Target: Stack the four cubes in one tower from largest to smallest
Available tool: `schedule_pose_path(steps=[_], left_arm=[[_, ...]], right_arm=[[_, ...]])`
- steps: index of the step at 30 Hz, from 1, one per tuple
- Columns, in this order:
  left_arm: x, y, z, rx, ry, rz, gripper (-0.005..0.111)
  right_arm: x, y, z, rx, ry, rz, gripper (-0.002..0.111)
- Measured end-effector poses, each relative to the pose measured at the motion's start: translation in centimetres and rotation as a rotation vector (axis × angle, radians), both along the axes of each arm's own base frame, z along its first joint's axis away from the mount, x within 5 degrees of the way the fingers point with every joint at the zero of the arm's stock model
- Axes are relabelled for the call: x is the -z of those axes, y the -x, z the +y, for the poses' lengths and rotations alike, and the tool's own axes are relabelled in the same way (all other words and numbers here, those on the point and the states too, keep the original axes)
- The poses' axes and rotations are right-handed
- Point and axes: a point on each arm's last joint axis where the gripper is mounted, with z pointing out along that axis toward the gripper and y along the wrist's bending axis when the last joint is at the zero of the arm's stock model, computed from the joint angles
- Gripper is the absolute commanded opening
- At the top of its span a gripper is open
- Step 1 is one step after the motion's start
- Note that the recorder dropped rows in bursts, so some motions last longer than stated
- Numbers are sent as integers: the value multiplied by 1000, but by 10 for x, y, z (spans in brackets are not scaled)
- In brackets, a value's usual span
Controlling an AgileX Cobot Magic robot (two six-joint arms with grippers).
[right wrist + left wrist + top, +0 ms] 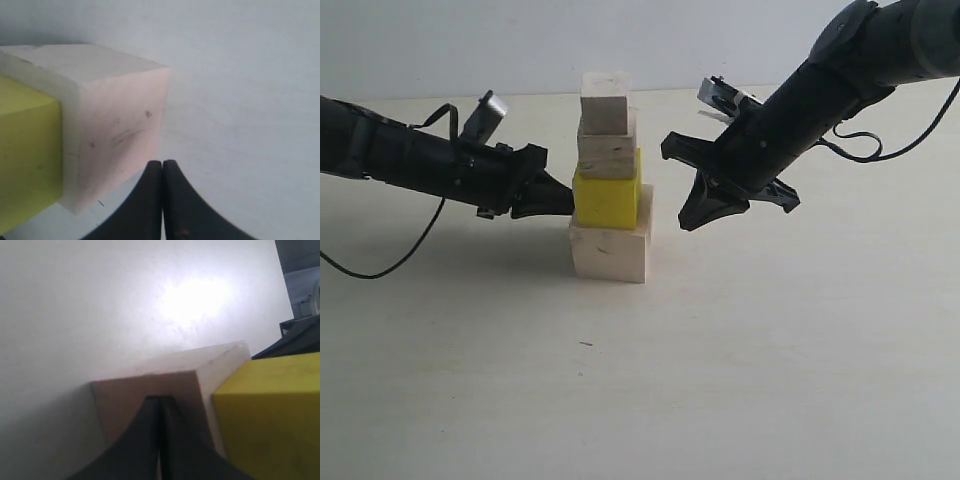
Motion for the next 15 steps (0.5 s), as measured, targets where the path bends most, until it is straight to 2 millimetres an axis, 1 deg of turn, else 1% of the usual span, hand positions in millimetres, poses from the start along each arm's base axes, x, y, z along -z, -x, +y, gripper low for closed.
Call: schedule_pose_path(steps=[3, 5, 15], left_arm=[[3, -1, -6, 8, -11, -5, 0], [3, -1, -7, 2, -16, -6, 0], [4, -2, -1, -7, -18, 28, 0]], right_arm=[[0, 0, 0, 0, 0, 0, 0], [0, 0, 0, 0, 0, 0, 0], [1, -6, -1, 48, 11, -44, 0]])
